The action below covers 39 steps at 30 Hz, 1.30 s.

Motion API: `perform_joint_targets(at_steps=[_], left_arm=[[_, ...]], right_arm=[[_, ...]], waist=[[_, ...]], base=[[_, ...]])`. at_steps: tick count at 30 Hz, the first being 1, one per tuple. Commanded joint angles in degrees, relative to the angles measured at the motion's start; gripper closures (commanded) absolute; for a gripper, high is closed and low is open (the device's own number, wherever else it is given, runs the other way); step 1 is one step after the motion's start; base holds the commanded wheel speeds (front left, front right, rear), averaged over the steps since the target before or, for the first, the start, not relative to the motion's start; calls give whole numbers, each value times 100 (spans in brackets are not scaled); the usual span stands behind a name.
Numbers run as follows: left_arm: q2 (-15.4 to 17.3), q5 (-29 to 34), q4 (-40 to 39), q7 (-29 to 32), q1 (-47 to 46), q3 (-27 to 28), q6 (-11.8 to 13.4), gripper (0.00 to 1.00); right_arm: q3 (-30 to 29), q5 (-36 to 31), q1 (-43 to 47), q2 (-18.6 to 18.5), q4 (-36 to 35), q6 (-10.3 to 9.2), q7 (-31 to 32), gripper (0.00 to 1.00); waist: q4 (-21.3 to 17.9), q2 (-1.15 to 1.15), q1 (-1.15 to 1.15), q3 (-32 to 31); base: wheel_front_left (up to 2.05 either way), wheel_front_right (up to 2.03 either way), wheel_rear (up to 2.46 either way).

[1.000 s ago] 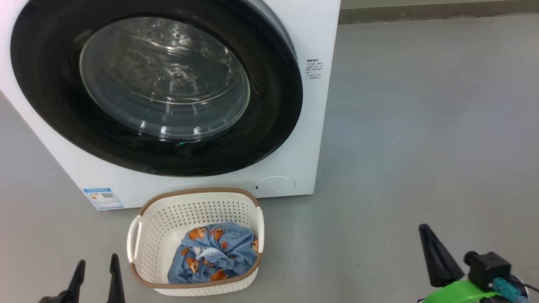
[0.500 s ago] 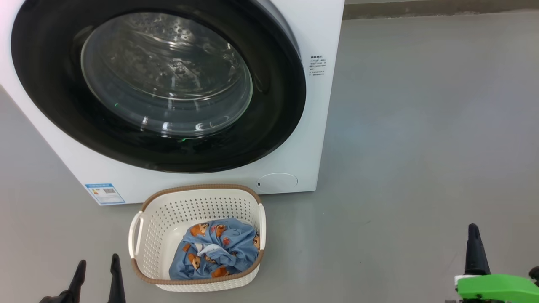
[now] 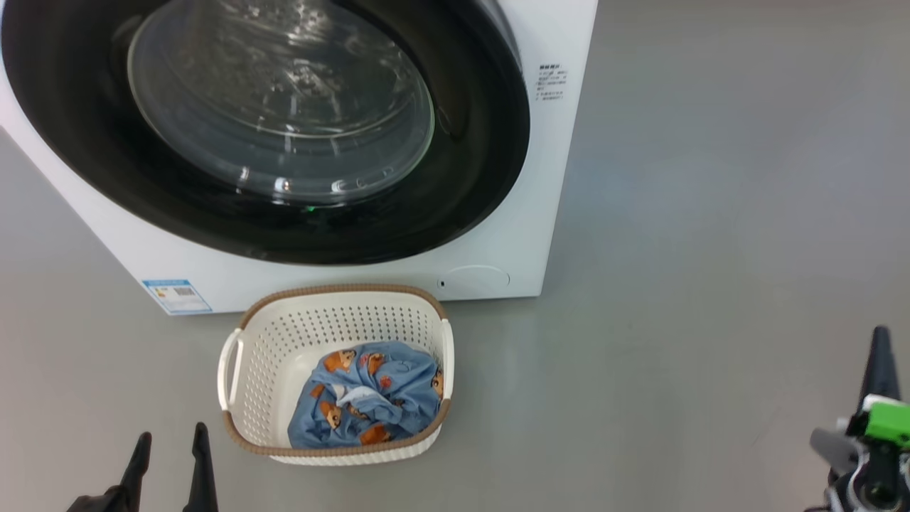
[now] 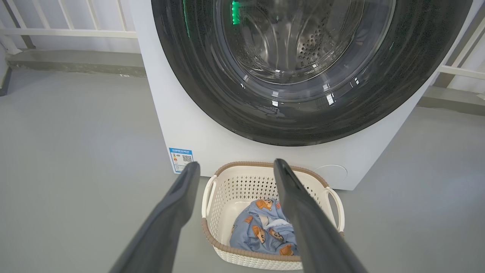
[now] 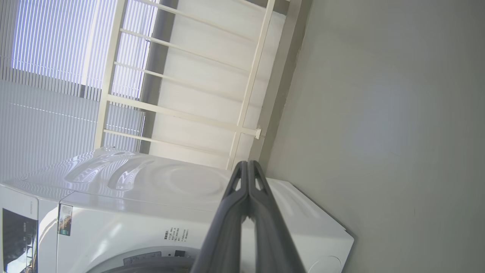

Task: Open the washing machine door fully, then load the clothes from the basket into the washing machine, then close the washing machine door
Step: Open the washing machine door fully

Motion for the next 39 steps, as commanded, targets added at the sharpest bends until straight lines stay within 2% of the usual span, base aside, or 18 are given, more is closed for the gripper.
perform_joint_targets(at_steps=[1, 5, 14, 22, 39], left_arm=[[109, -59, -181, -54, -170, 165, -18, 0], [109, -66, -237, -54, -246, 129, -18, 0], [125, -20, -354, -54, -342, 39, -18, 0], [195, -79, -444, -54, -383, -60, -18, 0], [230, -174, -689, -54, -533, -133, -18, 0]], right_arm=[[101, 207, -301, -178, -103, -6, 36, 100], [-16, 684, -522, -249, -173, -6, 266, 100], [-194, 1270, -1037, -403, -176, -6, 1492, 100], [-337, 1279, -1559, -490, -162, -6, 2130, 100], [-189, 920, -2913, -711, -223, -6, 2764, 100]], waist=[[28, 0, 0, 151], [87, 0, 0, 299], [227, 0, 0, 674], [355, 0, 0, 1043], [596, 0, 0, 1855]], base=[[0, 0, 0], [0, 0, 0], [0, 0, 0], [0, 0, 0], [0, 0, 0]])
